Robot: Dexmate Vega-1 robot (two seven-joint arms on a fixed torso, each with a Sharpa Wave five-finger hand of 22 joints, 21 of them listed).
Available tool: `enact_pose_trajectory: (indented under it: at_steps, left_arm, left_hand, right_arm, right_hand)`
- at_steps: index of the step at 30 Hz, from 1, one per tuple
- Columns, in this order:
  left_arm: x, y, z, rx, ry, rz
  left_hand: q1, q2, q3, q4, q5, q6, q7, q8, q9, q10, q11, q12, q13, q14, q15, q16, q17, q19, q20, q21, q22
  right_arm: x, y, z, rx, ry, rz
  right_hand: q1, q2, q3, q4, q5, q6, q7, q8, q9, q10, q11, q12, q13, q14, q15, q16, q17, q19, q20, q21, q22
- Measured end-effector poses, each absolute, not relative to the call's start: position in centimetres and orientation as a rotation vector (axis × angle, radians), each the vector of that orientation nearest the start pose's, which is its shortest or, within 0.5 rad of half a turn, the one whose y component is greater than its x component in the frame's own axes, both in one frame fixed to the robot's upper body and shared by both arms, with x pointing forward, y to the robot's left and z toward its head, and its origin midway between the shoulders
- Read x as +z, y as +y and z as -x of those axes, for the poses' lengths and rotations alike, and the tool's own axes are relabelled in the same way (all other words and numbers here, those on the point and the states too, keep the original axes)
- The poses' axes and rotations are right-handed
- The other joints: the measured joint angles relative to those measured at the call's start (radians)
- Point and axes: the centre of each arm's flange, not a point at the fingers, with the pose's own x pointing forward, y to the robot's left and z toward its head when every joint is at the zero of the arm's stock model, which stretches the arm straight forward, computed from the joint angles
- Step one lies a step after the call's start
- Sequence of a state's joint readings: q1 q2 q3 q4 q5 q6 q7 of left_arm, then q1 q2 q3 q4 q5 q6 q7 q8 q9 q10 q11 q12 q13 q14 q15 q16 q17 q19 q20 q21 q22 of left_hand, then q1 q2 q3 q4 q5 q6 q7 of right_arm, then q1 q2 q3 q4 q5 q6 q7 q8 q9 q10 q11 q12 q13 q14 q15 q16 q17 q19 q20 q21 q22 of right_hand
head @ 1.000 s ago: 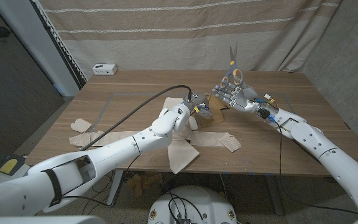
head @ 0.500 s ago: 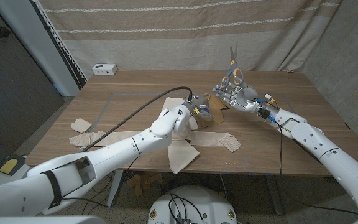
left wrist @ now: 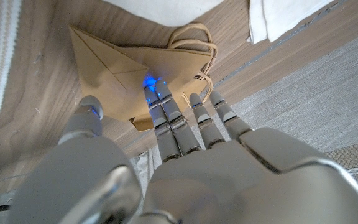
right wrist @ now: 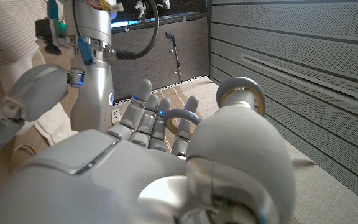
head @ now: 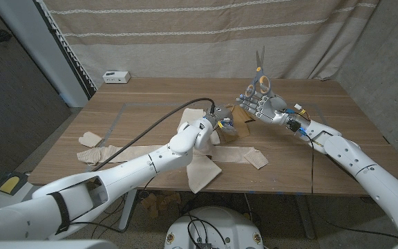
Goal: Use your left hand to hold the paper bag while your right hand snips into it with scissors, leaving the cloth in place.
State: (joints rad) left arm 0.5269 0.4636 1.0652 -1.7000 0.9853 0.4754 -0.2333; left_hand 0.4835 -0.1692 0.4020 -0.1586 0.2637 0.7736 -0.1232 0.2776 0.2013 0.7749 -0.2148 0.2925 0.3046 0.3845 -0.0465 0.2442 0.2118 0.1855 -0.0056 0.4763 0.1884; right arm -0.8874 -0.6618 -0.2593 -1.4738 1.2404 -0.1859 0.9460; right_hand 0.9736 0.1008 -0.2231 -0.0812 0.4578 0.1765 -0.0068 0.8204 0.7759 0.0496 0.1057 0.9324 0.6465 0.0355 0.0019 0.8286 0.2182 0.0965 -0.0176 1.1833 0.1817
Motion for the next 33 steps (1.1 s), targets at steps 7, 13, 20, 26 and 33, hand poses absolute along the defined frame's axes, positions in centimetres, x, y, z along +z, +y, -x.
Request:
enact_pose_trajectory:
  at_steps: [7, 13, 20, 26, 33]
  left_arm:
    - [-1.4, 0.7, -59.4, -0.089, -0.642, -1.775]
    - [-2.0, 0.6, -59.6, -0.082, -0.643, -1.783]
    - [-2.6, 0.5, -59.8, -0.076, -0.647, -1.781]
    - [-2.9, 0.4, -59.9, -0.07, -0.658, -1.762]
    - [-3.4, 0.2, -60.0, -0.078, -0.665, -1.73]
  left_hand:
    - [0.005, 0.005, 0.0, 0.0, 0.0, 0.014, -0.004, 0.004, 0.001, 0.012, 0.002, 0.004, 0.004, 0.004, 0.004, 0.0, 0.0, 0.006, -0.005, 0.0, 0.0]
    - [0.005, 0.005, 0.0, 0.0, 0.0, 0.016, -0.005, 0.008, 0.001, 0.012, 0.002, 0.004, 0.008, 0.004, 0.004, 0.0, 0.0, 0.006, -0.005, 0.0, 0.0]
    - [0.013, 0.013, 0.0, 0.0, 0.007, 0.029, -0.003, 0.008, 0.014, 0.068, 0.006, 0.047, 0.026, 0.046, 0.001, 0.011, 0.005, 0.013, -0.012, -0.008, 0.0]
    - [0.066, 0.009, 0.006, -0.006, 0.021, 0.09, -0.011, 0.042, 0.048, 0.173, 0.001, 0.16, 0.107, 0.133, -0.001, 0.03, 0.026, 0.042, -0.023, -0.015, 0.0]
    - [0.149, 0.008, 0.023, -0.017, 0.026, 0.164, -0.028, 0.107, 0.11, 0.232, -0.003, 0.252, 0.187, 0.2, -0.011, 0.038, 0.05, 0.066, -0.03, -0.016, 0.0]
  right_arm:
    - [-0.6, -26.6, -56.7, 1.221, -0.436, -0.353]
    - [-0.7, -26.7, -56.8, 1.217, -0.436, -0.36]
    - [-0.8, -26.9, -57.0, 1.214, -0.437, -0.365]
    - [-0.7, -27.0, -57.2, 1.211, -0.44, -0.368]
    - [-0.6, -27.1, -57.4, 1.21, -0.443, -0.373]
  right_hand:
    - [0.0, 0.0, 0.0, 0.0, 0.0, 0.0, 0.0, 0.0, 0.0, 0.0, 0.0, 0.0, 0.0, 0.0, 0.0, 0.0, 0.0, 0.0, 0.0, 0.0, 0.0]
    - [0.0, 0.0, 0.0, 0.0, 0.0, 0.0, 0.0, 0.001, 0.0, 0.0, 0.0, 0.0, 0.0, 0.0, 0.0, 0.0, 0.0, 0.0, 0.0, -0.004, 0.0]
    - [0.0, 0.0, 0.0, 0.0, 0.0, 0.0, 0.0, 0.001, 0.0, 0.0, 0.0, 0.0, 0.0, 0.0, 0.0, 0.0, 0.0, 0.0, 0.0, -0.004, 0.0]
    - [0.0, 0.0, 0.0, 0.0, 0.0, 0.0, 0.0, 0.001, 0.0, 0.0, 0.0, 0.0, 0.0, -0.004, 0.004, 0.0, 0.0, 0.0, 0.0, -0.004, 0.0]
    - [-0.004, -0.004, 0.0, 0.0, 0.0, 0.0, 0.0, 0.001, 0.0, -0.002, 0.002, -0.001, 0.0, -0.004, 0.004, 0.0, 0.0, 0.0, 0.0, -0.004, 0.0]
